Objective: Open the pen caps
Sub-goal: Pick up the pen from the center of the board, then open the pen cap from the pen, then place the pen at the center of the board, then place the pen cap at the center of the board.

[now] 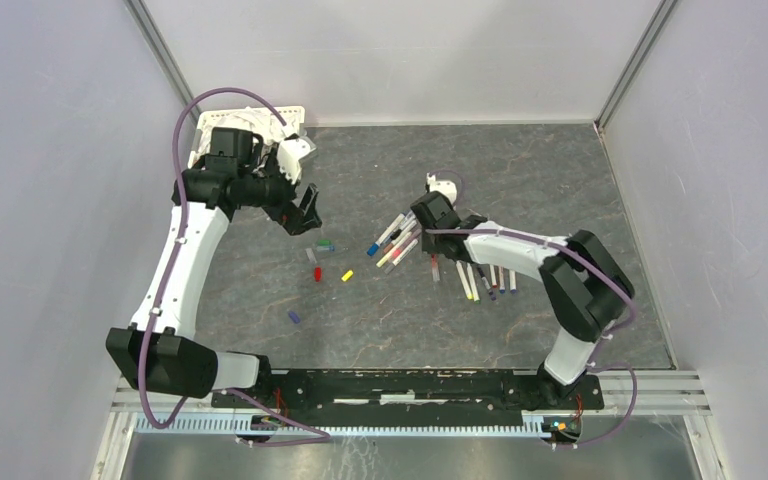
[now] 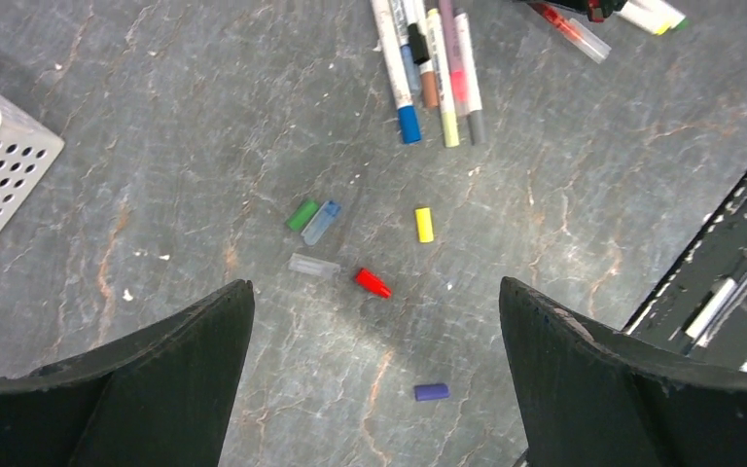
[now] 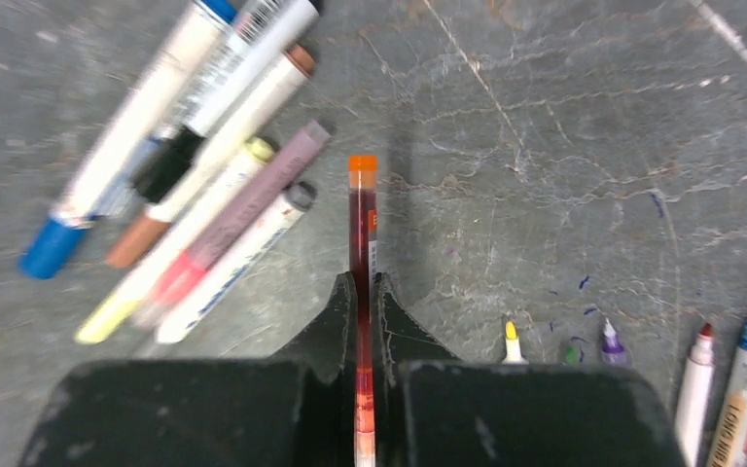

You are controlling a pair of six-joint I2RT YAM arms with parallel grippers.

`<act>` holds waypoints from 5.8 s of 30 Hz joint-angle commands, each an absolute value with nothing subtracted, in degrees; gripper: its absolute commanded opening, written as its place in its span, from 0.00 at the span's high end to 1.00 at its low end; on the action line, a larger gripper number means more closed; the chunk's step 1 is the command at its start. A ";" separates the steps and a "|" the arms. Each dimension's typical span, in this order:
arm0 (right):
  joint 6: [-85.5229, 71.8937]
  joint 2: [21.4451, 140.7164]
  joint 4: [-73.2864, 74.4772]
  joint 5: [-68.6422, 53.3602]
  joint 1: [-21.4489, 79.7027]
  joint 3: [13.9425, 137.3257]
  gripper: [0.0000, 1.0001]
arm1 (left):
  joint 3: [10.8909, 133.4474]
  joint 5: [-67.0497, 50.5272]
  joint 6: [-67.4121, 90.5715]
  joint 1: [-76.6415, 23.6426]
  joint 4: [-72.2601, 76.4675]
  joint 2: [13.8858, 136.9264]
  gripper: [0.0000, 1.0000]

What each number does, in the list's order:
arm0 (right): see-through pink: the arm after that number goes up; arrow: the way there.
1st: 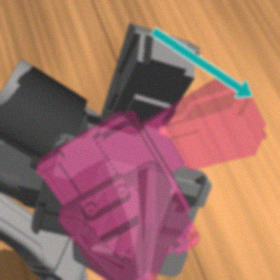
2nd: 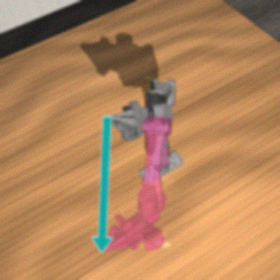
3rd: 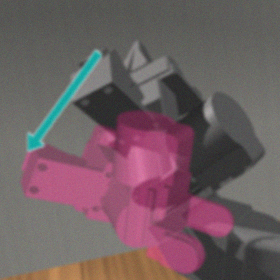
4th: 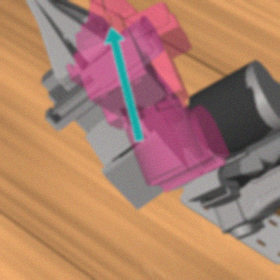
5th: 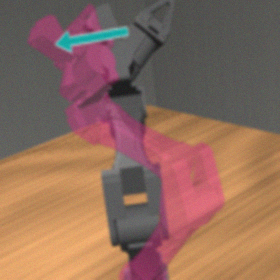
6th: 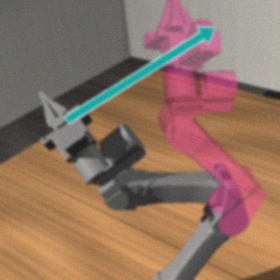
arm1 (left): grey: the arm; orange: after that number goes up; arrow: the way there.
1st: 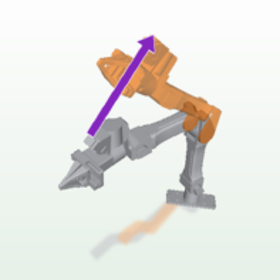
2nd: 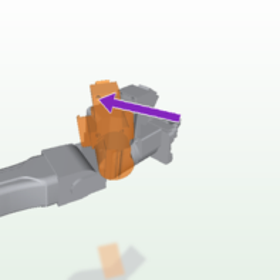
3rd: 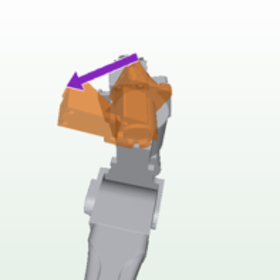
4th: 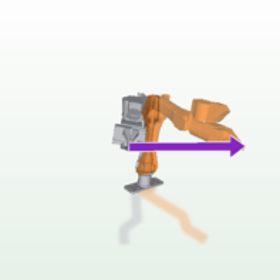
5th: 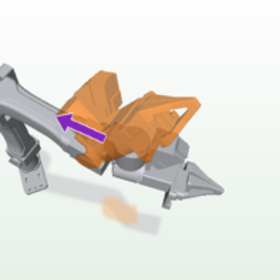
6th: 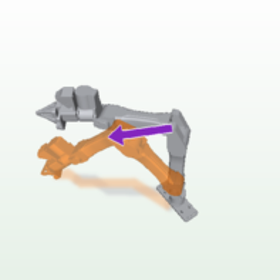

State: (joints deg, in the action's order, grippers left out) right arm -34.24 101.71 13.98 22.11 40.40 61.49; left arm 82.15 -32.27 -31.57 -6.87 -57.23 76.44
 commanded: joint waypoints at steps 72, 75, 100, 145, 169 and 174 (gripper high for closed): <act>-42.57 92.63 -3.25 -44.54 46.66 70.22 0.35 | 66.90 -1.89 -81.96 -36.02 -66.17 61.23 0.98; -43.70 94.48 -4.82 -45.28 47.83 70.15 0.35 | 67.38 -1.27 -81.91 -37.00 -66.08 61.58 0.98; -42.03 92.39 -20.21 -54.99 45.74 56.12 1.00 | 76.20 -11.49 -70.94 -39.46 -73.53 65.63 0.41; -25.50 78.61 -1.27 -49.64 39.71 40.44 1.00 | 70.14 -1.07 -81.38 -26.20 -70.17 73.85 0.98; -22.59 65.67 15.40 16.00 30.96 34.66 1.00 | 55.77 -12.97 -52.20 -19.45 -40.81 91.88 0.78; -22.33 68.72 12.11 15.99 30.96 33.79 1.00 | 58.44 -12.97 -48.08 -19.48 -41.75 91.77 0.58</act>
